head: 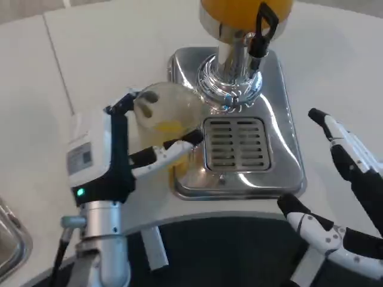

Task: Grasp the cup under the faucet to collect the drink, then remove the cup.

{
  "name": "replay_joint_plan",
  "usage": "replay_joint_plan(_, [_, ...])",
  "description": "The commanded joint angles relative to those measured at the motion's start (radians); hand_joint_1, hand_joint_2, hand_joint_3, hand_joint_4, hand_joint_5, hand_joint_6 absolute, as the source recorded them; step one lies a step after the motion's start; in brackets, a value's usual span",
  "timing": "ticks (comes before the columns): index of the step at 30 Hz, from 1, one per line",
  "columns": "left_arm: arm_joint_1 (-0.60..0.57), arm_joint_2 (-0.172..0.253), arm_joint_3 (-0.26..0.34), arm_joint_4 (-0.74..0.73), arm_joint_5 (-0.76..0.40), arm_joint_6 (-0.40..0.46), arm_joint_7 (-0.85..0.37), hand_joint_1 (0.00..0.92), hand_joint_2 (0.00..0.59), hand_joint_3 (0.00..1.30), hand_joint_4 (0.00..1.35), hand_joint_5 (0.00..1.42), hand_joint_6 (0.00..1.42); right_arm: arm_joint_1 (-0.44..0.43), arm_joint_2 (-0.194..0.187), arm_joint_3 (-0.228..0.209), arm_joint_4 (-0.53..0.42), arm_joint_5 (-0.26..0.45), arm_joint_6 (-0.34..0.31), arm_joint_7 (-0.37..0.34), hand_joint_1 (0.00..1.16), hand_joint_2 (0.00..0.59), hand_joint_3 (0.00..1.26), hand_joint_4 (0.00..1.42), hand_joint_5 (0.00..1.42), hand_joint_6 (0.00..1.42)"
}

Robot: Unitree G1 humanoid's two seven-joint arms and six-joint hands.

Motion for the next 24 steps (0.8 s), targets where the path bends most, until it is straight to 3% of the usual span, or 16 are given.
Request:
replay_joint_plan(1, [0.066,0.049,0.046,-0.093,-0.009,-0.045,-0.014,0.687,0.000,1.14,1.18,1.42,1.42,0.000,-0.015,-0.002,0.005,-0.005,0.003,-0.015,0.43,0.390,0.00,0.00,0.00,0.03])
replay_joint_plan(16, [0.263,0.077,0.163,-0.376,-0.075,-0.079,-0.149,0.692,0.000,1.13,1.18,1.42,1.42,0.012,-0.059,0.001,0.005,-0.031,-0.029,-0.022,0.44,0.403,0.00,0.00,0.00,0.00])
replay_joint_plan(24, [0.387,0.080,0.200,-0.513,-0.081,-0.125,-0.208,0.692,0.000,1.14,1.18,1.42,1.42,0.039,-0.160,-0.019,0.013,-0.102,-0.159,-0.019,0.40,0.431,0.00,0.00,0.00,0.00])
